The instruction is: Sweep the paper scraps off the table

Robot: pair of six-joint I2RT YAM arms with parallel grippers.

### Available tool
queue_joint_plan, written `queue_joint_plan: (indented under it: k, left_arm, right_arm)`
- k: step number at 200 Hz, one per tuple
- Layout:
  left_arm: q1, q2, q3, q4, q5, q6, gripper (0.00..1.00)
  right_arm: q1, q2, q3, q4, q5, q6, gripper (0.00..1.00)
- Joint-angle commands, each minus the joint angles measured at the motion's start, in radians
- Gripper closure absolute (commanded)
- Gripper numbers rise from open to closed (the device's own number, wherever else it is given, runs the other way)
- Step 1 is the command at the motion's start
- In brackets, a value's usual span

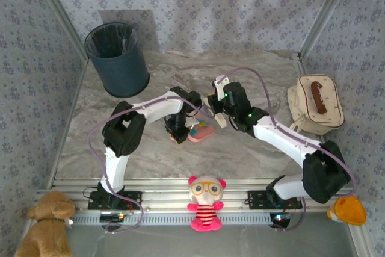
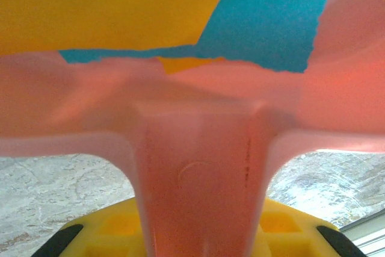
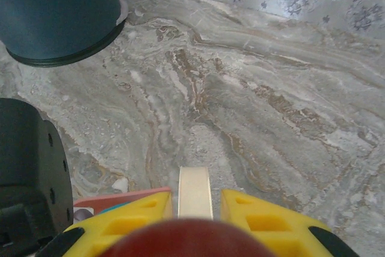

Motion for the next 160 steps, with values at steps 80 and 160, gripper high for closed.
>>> queue_joint_plan:
  k: [80, 160]
  left_arm:
    - [-0.014, -0.001, -0.016, -0.056, 0.060, 0.052, 1.00]
    - [-0.012, -0.022, -0.034, -0.018, 0.048, 0.043, 1.00]
  right_arm:
    - [0.011, 0.034, 0.033, -0.006, 0.128, -0.019, 1.00]
    - [0.004, 0.079, 0.044, 0.006, -0.084, 0.015, 1.00]
